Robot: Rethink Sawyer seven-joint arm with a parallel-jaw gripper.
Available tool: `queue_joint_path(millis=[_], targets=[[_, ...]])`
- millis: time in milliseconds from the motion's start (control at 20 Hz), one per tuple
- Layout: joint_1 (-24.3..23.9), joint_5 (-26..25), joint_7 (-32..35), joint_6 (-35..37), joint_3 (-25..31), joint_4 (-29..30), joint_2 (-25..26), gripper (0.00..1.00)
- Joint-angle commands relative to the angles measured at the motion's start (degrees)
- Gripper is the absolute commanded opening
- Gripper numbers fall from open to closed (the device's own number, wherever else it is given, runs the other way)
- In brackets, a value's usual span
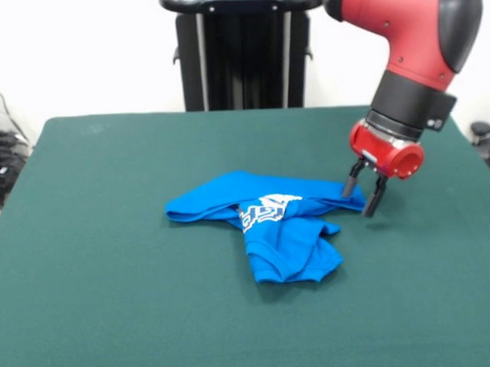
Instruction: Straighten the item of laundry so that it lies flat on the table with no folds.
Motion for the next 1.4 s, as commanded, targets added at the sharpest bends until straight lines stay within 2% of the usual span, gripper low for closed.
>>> queue_joint_path(millis=[50,850,1400], targets=[[1.23,3.16,11.31,7.38,3.08,-4.14,1.59,1.0],[-0.3,2.02,10.21,7.41,3.94,-3.72,0.95,1.0],[-1.69,-1.33,6.61,4.85,5.52,-2.74,0.86,1.0]])
